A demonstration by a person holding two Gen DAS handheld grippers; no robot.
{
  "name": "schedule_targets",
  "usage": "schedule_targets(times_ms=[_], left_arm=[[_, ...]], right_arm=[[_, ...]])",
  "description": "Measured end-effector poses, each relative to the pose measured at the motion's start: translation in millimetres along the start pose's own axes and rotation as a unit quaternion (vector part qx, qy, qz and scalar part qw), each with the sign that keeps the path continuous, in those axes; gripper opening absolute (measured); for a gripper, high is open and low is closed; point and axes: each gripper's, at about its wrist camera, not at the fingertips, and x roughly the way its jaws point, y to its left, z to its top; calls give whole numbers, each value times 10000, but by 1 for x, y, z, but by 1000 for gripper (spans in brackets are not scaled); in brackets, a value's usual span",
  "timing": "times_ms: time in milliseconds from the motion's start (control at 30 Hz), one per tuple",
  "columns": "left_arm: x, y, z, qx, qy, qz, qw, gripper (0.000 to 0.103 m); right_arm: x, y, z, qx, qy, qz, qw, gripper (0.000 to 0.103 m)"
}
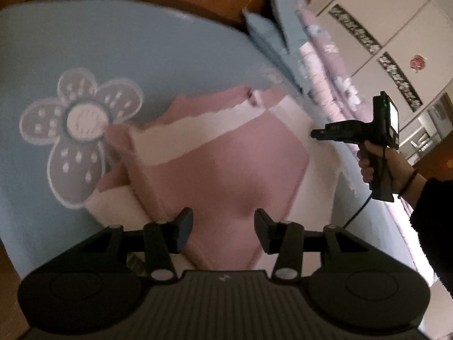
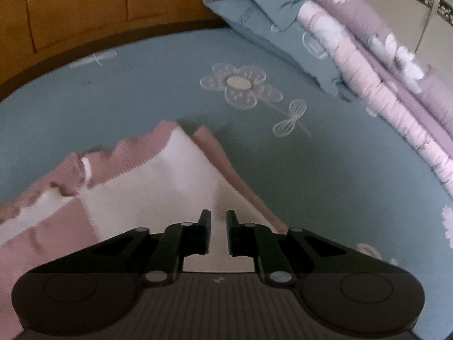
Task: Fold clothes
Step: 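Open both grippers to release the folded sweater end, then press and smooth the folded sweater flat with both open grippers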
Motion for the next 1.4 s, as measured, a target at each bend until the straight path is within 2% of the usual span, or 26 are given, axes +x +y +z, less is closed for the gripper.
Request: schedule_targets(times_ms=[133, 233, 300, 367, 433, 533, 600, 667, 767, 900, 1000, 1067, 1167, 1267, 1333, 1400], left_arm=[[3, 3, 2, -47, 59, -25, 10000, 49], [3, 2, 9, -168, 181, 0, 9997, 48], [-3, 0, 14, -206, 205, 40, 9996, 48], [-15, -3, 17, -138, 135, 120, 9997, 51], [-25, -5, 21, -102, 106, 125, 9998, 52], [-33, -12, 25, -7, 114, 100, 9999, 52], [-31, -21, 27, 168, 189, 79, 9996, 53], [-22, -26, 27, 328, 266, 195, 9989, 53], [-6, -23, 25, 415, 406, 543, 9968, 53], [8, -12, 25, 382, 525, 629, 9959, 54], [13, -13, 27, 394, 489, 729, 9954, 52], [14, -16, 29, 349, 489, 779, 9951, 52], [5, -23, 32, 431, 418, 746, 9954, 52], [-5, -20, 36, 411, 182, 629, 9970, 54], [-1, -12, 40, 306, 244, 706, 9967, 54], [8, -2, 40, 181, 383, 795, 9959, 53]], right_arm=[[20, -10, -7, 352, -13, -45, 9994, 13], [8, -1, -3, 324, 46, -169, 9993, 16], [-15, 9, -4, 165, 34, 68, 9998, 18], [-51, 19, -13, 0, -193, 486, 9986, 20], [-84, 30, -30, -112, -251, 1113, 9934, 22], [-132, 60, -75, -374, -116, 2302, 9723, 22], [-157, 84, -108, -655, 25, 2933, 9538, 22], [-170, 109, -139, -910, 151, 3340, 9381, 22], [-170, 137, -172, -899, 385, 3469, 9328, 22], [-156, 155, -214, -760, 837, 3191, 9409, 23], [-168, 162, -232, -879, 553, 2903, 9513, 23], [-174, 168, -234, -884, 541, 2749, 9559, 23], [-191, 165, -221, -789, 338, 2879, 9538, 23], [-193, 153, -206, -611, -9, 2463, 9673, 23], [-178, 142, -201, -207, 30, 2299, 9730, 23], [-162, 138, -206, 59, 295, 2154, 9761, 22]])
